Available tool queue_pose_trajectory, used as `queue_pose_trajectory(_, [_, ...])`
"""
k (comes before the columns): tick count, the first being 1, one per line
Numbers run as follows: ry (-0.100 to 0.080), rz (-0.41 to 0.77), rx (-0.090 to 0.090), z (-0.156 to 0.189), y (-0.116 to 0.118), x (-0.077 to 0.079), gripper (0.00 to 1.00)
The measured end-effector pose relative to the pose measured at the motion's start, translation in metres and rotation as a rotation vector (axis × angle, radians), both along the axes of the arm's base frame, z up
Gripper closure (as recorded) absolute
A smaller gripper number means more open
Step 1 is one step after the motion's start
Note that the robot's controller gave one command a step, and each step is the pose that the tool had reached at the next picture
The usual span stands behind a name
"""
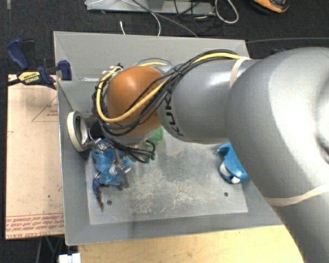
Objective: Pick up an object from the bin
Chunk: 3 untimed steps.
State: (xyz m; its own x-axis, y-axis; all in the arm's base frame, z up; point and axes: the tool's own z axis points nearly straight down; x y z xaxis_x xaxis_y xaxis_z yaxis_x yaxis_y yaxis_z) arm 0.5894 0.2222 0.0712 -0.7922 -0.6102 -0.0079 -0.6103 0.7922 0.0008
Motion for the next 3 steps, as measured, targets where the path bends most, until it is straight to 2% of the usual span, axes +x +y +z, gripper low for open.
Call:
queue_pose_trajectory(1, [-0.002,-0.055,0.004,0.001,-0.003,-0.014,0.0])
queue_pose_trajectory(2, [-0.002,-0.014,0.004,0.0,0.0,-0.003,1.0])
queue_pose_trajectory(3, [-0.002,-0.015,0.004,0.0,0.0,-0.003,1.0])
